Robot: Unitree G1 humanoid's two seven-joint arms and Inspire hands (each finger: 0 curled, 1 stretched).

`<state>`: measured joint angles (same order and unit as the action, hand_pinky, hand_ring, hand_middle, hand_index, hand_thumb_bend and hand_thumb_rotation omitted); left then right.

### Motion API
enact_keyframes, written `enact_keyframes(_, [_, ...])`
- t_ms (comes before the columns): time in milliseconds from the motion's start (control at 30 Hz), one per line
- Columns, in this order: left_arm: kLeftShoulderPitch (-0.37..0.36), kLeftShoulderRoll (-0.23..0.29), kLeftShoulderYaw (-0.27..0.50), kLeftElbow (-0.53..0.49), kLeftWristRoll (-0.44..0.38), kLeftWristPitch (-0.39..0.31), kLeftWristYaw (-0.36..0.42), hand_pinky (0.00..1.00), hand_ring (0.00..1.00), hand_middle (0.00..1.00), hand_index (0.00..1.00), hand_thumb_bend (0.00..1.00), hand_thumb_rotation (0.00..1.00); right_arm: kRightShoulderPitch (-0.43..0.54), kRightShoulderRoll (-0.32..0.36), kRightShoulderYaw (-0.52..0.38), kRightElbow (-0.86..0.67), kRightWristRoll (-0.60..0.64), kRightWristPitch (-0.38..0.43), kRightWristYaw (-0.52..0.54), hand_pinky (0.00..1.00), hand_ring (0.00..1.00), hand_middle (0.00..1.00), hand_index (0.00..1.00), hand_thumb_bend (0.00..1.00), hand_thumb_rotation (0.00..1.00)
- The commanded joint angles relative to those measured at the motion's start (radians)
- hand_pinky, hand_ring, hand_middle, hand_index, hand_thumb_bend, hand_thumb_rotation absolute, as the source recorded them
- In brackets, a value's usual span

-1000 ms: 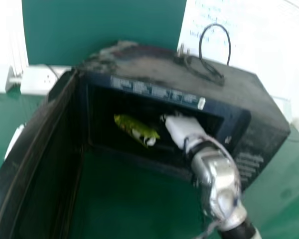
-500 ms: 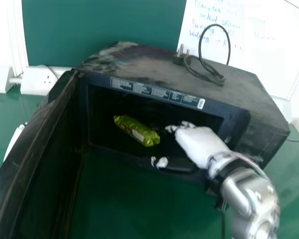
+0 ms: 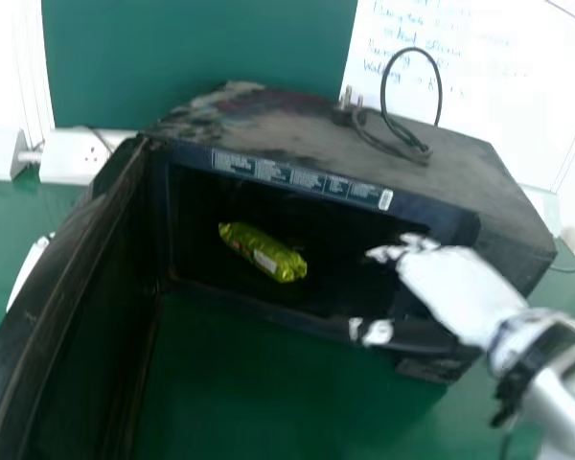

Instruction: Put biscuit inside oven

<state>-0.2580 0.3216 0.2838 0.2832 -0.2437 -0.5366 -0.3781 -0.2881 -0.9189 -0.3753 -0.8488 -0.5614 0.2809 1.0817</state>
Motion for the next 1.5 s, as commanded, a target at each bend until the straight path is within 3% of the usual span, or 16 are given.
enact_keyframes(0, [0.007, 0.012, -0.013, -0.004, 0.015, -0.041, -0.017, 0.29, 0.36, 0.43, 0.48, 0.51, 0.07, 0.015, -0.04, -0.059, 0.002, 0.051, 0.021, 0.022, 0.81, 0.86, 0.88, 0.91, 0.83, 0.69])
enact_keyframes(67, [0.01, 0.016, -0.018, -0.008, 0.017, -0.063, -0.031, 0.29, 0.36, 0.43, 0.48, 0.51, 0.07, 0.016, -0.063, -0.086, 0.01, 0.074, 0.047, 0.026, 0.81, 0.85, 0.87, 0.9, 0.86, 0.66])
enact_keyframes(200, [0.034, 0.024, -0.036, -0.065, 0.067, -0.089, -0.02, 0.3, 0.37, 0.43, 0.48, 0.51, 0.07, 0.051, -0.028, -0.146, 0.025, 0.08, 0.062, -0.054, 0.65, 0.77, 0.81, 0.85, 0.95, 0.6])
enact_keyframes(300, [0.056, 0.022, -0.053, -0.132, 0.104, -0.087, 0.0, 0.29, 0.37, 0.43, 0.48, 0.51, 0.07, 0.086, -0.061, -0.174, 0.03, 0.035, 0.082, -0.069, 0.7, 0.79, 0.81, 0.85, 0.99, 0.67])
enact_keyframes(367, [0.066, 0.021, -0.068, -0.171, 0.113, -0.085, -0.001, 0.28, 0.36, 0.42, 0.48, 0.51, 0.06, 0.082, -0.076, -0.191, 0.041, 0.061, 0.113, -0.058, 0.76, 0.83, 0.84, 0.87, 0.96, 0.64])
enact_keyframes(533, [0.081, 0.02, -0.113, -0.239, 0.155, -0.088, 0.003, 0.28, 0.34, 0.39, 0.48, 0.51, 0.06, 0.122, -0.075, -0.256, 0.053, 0.045, 0.095, -0.101, 0.72, 0.81, 0.82, 0.85, 0.95, 0.65])
enact_keyframes(667, [0.09, 0.022, -0.141, -0.27, 0.173, -0.09, 0.001, 0.25, 0.32, 0.38, 0.48, 0.51, 0.05, 0.139, -0.06, -0.306, 0.073, 0.082, 0.107, -0.127, 0.68, 0.77, 0.79, 0.84, 0.92, 0.61])
enact_keyframes(833, [0.1, 0.034, -0.159, -0.263, 0.194, -0.108, -0.002, 0.26, 0.32, 0.38, 0.48, 0.51, 0.05, 0.166, -0.071, -0.355, 0.089, 0.103, 0.147, -0.132, 0.71, 0.82, 0.85, 0.86, 0.95, 0.65])
enact_keyframes(933, [0.105, 0.042, -0.165, -0.258, 0.219, -0.126, 0.002, 0.27, 0.32, 0.38, 0.48, 0.52, 0.06, 0.169, -0.065, -0.37, 0.081, 0.107, 0.215, -0.139, 0.75, 0.84, 0.87, 0.88, 0.99, 0.62])
enact_keyframes(1067, [0.111, 0.054, -0.175, -0.258, 0.235, -0.129, -0.003, 0.27, 0.32, 0.37, 0.48, 0.52, 0.06, 0.188, -0.085, -0.385, 0.08, 0.083, 0.264, -0.14, 0.75, 0.83, 0.86, 0.88, 1.0, 0.66])
enact_keyframes(1400, [0.099, 0.078, -0.183, -0.218, 0.237, -0.15, -0.006, 0.28, 0.33, 0.38, 0.48, 0.52, 0.05, 0.197, -0.065, -0.466, 0.114, 0.135, 0.303, -0.176, 0.72, 0.8, 0.84, 0.87, 0.95, 0.58])
enact_keyframes(1467, [0.097, 0.084, -0.184, -0.211, 0.242, -0.153, -0.004, 0.29, 0.33, 0.38, 0.48, 0.52, 0.06, 0.21, -0.069, -0.488, 0.14, 0.148, 0.279, -0.187, 0.68, 0.77, 0.83, 0.86, 0.96, 0.59])
